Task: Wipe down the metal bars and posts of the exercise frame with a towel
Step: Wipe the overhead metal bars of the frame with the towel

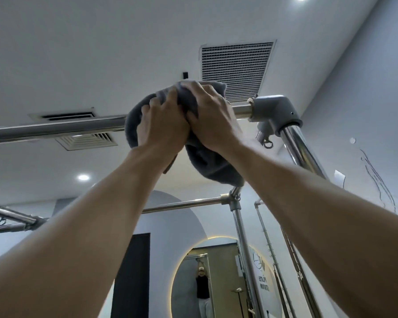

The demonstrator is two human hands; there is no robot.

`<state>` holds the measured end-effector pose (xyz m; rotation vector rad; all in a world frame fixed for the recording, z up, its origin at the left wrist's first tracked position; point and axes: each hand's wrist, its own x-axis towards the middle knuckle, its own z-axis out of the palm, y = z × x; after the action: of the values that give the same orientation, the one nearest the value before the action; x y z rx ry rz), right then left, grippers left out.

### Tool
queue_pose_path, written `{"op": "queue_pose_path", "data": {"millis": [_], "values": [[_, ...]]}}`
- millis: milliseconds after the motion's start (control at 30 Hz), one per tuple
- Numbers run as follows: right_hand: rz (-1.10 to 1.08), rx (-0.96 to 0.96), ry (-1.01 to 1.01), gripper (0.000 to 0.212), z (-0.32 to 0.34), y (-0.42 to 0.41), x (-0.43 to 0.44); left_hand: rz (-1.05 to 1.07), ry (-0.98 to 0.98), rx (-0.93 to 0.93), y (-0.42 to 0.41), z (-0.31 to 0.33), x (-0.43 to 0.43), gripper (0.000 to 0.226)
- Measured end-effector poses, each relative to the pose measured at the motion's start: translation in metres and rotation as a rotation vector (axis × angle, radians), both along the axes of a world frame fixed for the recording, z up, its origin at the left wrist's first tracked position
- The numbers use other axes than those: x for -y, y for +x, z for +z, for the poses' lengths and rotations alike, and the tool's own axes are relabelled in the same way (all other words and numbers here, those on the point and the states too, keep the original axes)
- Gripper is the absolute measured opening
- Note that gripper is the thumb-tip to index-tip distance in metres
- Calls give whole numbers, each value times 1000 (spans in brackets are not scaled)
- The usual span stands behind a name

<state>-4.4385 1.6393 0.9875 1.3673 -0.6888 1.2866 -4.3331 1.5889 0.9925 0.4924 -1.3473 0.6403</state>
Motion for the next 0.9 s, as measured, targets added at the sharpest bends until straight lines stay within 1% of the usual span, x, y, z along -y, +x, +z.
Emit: {"op": "queue_pose_path", "data": {"millis": [67,167,233,267,333,400,467,533,633,667,700,767,833,900], "values": [[-44,-37,-41,52,-10,-13,-1,39,-9,45,-1,-19,-1,47],[-96,84,-43,51,1,-23,-11,53,-24,139,-5,-12,1,49],[-66,173,-13,48,18,-8,-12,80,-25,138,6,5,2,46],[-49,188,1,48,24,5,-11,89,-20,123,14,10,3,43],[-14,151,31,49,21,33,-3,102,2,79,34,13,13,41],[6,46,44,49,4,46,8,99,23,40,53,6,23,46],[9,-20,29,52,-9,41,11,117,14,74,59,-4,29,53],[5,10,9,50,-3,34,8,121,-1,122,59,-4,32,55],[-7,137,3,38,20,43,11,85,4,128,63,6,25,46],[-2,153,10,36,24,52,14,68,11,110,68,8,22,43],[6,138,20,35,25,62,17,67,19,88,73,10,25,41],[25,45,31,35,15,74,24,104,27,45,82,6,32,42],[34,-32,9,37,0,64,27,119,-2,21,81,-10,37,49],[30,-42,-37,39,-6,46,26,153,-18,43,70,-22,40,52]]}}
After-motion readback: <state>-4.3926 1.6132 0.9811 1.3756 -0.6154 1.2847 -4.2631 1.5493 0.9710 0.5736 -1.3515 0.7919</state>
